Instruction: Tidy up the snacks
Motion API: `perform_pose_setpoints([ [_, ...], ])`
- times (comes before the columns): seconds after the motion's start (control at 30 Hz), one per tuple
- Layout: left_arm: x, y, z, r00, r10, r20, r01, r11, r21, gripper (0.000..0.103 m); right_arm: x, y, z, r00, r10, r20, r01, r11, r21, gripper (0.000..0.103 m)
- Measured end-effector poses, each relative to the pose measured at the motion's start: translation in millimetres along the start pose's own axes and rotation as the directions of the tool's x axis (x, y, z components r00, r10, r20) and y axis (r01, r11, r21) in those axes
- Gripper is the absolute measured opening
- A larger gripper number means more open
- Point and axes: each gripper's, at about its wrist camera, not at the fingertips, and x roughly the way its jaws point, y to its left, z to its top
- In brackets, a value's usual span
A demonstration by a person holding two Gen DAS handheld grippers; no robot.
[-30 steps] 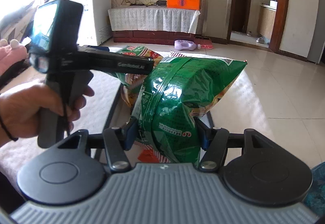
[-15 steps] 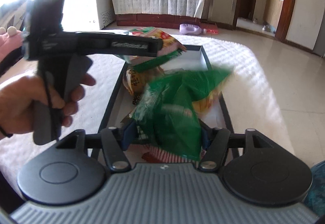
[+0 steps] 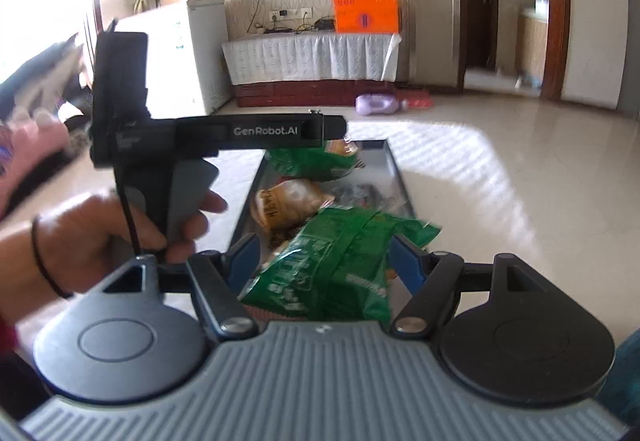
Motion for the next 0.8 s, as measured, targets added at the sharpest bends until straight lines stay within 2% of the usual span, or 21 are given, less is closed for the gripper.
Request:
perform_pose_setpoints([
  [0.07,-1,-6,0,1.0,0.012,-0.006,-0.012,1.0,0.022,0.103,10,2,0,0.999,0.016,-0.04,-0.016,1.0,0.0,0.075],
  [0.17,-1,-12,2,0.996,0.083,-0.027,-0.082,0.995,0.05,0.103,18,9,1,0.998,0.043,-0.038,-0.043,0.999,0.0,0.076],
  [0.3,-6,-19,2,0.981,0.185,-0.055,-0.178,0.977,0.117,0.103,25,10,1,0.999,0.025,-0.046,-0.024,1.0,0.006,0.078],
  [0.37,-14,-22,-1,0.972,0.233,-0.041,-0.225,0.963,0.149,0.103,25,9,-1,0.999,0.021,-0.042,-0.021,1.0,0.019,0.078],
  [0.47,-30,-27,-3,0.95,0.311,-0.01,-0.305,0.936,0.173,0.103,28,12,-2,0.999,0.005,-0.042,-0.004,1.0,0.022,0.078],
  [0.6,-56,-34,3,0.925,0.38,0.021,-0.379,0.916,0.131,0.103,27,16,-6,0.999,-0.003,-0.039,0.004,1.0,0.028,0.079],
  [0.7,-78,-47,-1,0.871,0.486,0.069,-0.491,0.861,0.131,0.103,22,18,-11,0.999,0.002,-0.052,0.0,0.999,0.045,0.078],
  [0.77,-93,-58,-3,0.85,0.519,0.087,-0.526,0.836,0.156,0.103,14,21,-14,0.999,0.0,-0.052,0.003,0.999,0.048,0.077],
  [0.8,-102,-61,-5,0.85,0.519,0.092,-0.527,0.835,0.156,0.103,8,23,-16,0.999,0.002,-0.045,0.001,0.999,0.05,0.077],
])
